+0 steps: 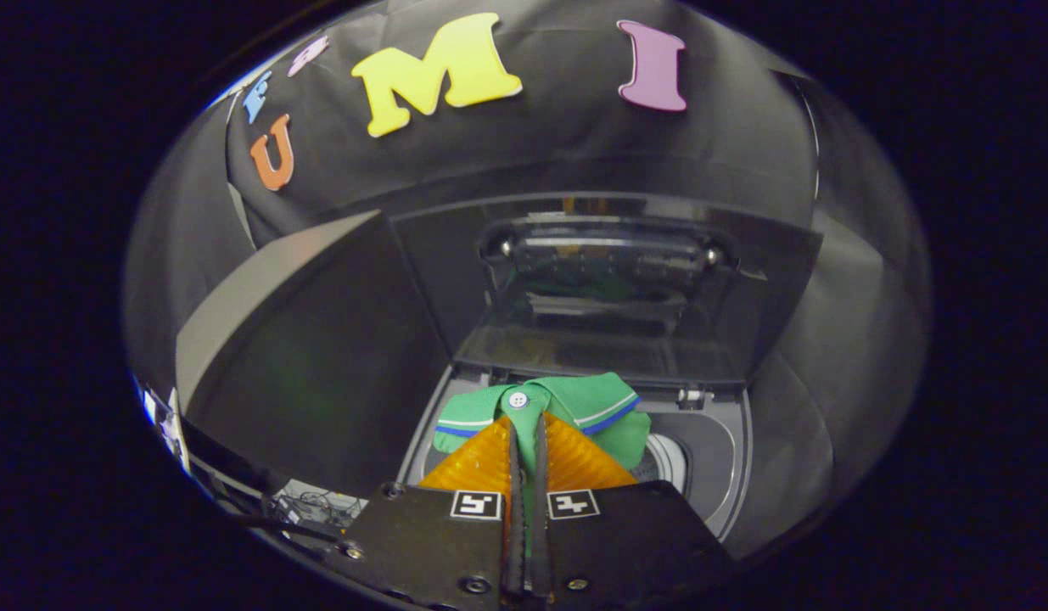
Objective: Put the clothes into the washing machine and then close the washing machine lid.
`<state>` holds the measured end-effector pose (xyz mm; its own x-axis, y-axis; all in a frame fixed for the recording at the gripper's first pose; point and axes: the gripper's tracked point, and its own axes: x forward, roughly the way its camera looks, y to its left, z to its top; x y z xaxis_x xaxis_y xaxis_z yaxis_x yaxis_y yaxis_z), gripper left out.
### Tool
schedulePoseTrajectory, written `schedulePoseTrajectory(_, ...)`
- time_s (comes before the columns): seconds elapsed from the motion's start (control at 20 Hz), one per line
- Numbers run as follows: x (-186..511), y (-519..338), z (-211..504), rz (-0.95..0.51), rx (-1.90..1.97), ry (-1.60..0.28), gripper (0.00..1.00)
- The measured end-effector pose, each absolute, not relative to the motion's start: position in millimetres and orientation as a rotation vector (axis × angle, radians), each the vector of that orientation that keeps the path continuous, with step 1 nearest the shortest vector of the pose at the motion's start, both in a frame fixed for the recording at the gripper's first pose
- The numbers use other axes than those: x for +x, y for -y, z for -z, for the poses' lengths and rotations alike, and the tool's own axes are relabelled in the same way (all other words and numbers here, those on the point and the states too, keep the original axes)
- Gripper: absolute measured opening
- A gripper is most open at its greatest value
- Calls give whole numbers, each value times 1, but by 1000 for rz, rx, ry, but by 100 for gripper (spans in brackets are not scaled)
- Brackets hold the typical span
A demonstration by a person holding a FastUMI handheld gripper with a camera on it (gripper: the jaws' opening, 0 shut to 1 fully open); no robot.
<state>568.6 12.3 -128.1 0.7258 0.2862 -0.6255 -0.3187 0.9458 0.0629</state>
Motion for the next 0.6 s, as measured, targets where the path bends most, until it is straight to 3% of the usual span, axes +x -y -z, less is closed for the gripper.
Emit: schedulePoseTrajectory(0.6,585,11,259,-176,7,-899,7)
